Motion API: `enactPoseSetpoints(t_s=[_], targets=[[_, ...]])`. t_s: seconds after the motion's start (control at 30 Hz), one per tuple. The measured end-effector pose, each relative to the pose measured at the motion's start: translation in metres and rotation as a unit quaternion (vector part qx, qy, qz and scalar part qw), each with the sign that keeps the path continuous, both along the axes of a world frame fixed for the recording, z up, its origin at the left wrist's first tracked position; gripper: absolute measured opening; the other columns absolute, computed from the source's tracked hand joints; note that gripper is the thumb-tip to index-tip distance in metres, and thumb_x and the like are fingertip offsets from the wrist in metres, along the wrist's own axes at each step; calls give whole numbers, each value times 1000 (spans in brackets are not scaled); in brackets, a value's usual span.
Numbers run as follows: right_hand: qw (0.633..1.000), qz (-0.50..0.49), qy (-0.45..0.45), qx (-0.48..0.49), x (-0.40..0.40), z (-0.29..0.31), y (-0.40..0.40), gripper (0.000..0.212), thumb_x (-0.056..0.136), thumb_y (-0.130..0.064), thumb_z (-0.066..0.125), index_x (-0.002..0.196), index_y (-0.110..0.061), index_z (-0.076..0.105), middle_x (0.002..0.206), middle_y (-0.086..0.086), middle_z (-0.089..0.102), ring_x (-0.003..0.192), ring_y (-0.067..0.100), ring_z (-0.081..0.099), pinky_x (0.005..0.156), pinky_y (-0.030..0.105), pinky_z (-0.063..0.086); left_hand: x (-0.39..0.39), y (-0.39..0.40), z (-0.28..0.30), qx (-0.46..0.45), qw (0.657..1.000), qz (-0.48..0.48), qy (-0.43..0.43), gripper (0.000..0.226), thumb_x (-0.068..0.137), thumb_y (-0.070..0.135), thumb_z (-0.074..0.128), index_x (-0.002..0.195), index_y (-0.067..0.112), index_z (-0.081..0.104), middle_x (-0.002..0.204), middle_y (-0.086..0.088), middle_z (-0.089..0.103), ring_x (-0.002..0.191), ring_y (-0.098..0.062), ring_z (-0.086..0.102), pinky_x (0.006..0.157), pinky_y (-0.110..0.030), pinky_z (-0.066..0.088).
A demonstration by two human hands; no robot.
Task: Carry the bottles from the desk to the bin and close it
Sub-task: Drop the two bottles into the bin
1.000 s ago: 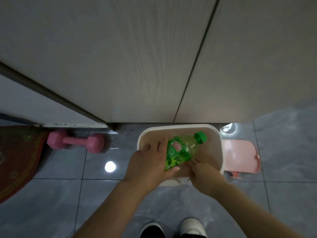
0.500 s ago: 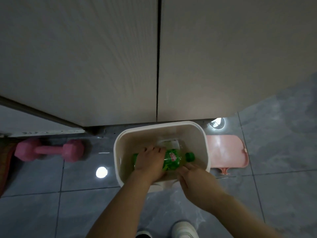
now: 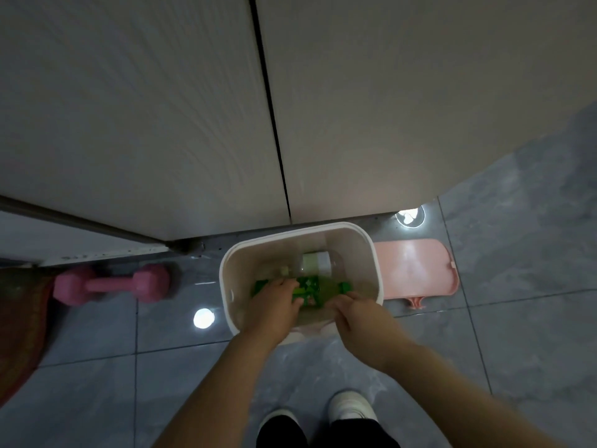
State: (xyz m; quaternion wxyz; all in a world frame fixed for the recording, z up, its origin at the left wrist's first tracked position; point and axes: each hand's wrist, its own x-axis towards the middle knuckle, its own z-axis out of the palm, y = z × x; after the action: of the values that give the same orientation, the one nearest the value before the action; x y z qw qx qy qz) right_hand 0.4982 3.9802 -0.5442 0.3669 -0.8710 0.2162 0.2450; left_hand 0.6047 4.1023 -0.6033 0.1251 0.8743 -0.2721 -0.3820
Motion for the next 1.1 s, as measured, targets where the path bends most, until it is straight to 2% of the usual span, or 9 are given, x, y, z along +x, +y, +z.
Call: enactPoseSetpoints(t_s=[0.1, 0.23, 0.3, 0.5, 0.67, 0.77, 1.0, 1.1], targets=[[999, -38, 8, 16, -6, 15, 0, 28, 97, -16, 38, 110, -10, 62, 115, 10, 64, 99, 26, 61, 81, 31, 48, -9, 15, 27, -26, 999, 40, -1, 28, 94, 27, 45, 116, 15, 58, 116, -7, 62, 103, -21, 59, 84, -31, 46], [992, -115, 40, 31, -21, 44, -1, 29, 95, -13, 40, 104, -4, 66, 106, 16, 69, 97, 29, 63, 72, 29, 43, -25, 33, 73, -26, 993, 112, 11, 26, 93, 24, 48, 112, 12, 62, 116, -7, 65, 105, -24, 60, 89, -34, 48], [984, -162, 63, 43, -29, 65, -1, 29, 95, -13, 41, 104, -1, 65, 107, 18, 69, 98, 32, 62, 78, 32, 46, -33, 39, 100, -24, 989, 142, 17, 24, 92, 23, 49, 107, 12, 64, 112, -7, 67, 102, -23, 62, 87, -32, 48], [961, -237, 93, 106, -53, 148, 0, 31, 95, -16, 43, 107, 4, 63, 110, 23, 67, 103, 37, 62, 94, 43, 48, -55, 37, 188, -28, 990, 136, 18, 25, 94, 20, 43, 89, 8, 64, 94, -12, 69, 92, -29, 60, 78, -37, 45], [937, -301, 88, 153, -75, 226, 0, 29, 94, -13, 45, 104, 6, 64, 106, 25, 67, 100, 39, 63, 96, 48, 47, -82, 40, 267, -24, 992, 122, 32, 29, 95, 18, 41, 86, 1, 63, 93, -17, 68, 90, -30, 61, 79, -37, 44], [931, -311, 94, 166, -96, 270, 2, 27, 94, -14, 46, 104, 2, 64, 106, 22, 68, 99, 36, 64, 96, 45, 49, -105, 45, 315, -19, 992, 113, 49, 29, 95, 19, 41, 87, 1, 63, 95, -16, 68, 90, -29, 61, 81, -38, 46], [913, -358, 97, 168, -154, 355, 0, 27, 94, -15, 45, 107, -1, 63, 99, 14, 67, 86, 27, 65, 76, 31, 47, -140, 60, 402, 0, 990, 120, 76, 30, 95, 21, 42, 89, 0, 62, 96, -18, 67, 91, -30, 62, 80, -39, 48], [894, -397, 100, 182, -178, 383, 2, 26, 95, -15, 45, 107, -1, 63, 90, 10, 63, 67, 17, 60, 52, 15, 43, -146, 68, 431, -1, 990, 121, 69, 31, 95, 21, 42, 90, -2, 62, 96, -19, 67, 92, -32, 63, 79, -40, 49]])
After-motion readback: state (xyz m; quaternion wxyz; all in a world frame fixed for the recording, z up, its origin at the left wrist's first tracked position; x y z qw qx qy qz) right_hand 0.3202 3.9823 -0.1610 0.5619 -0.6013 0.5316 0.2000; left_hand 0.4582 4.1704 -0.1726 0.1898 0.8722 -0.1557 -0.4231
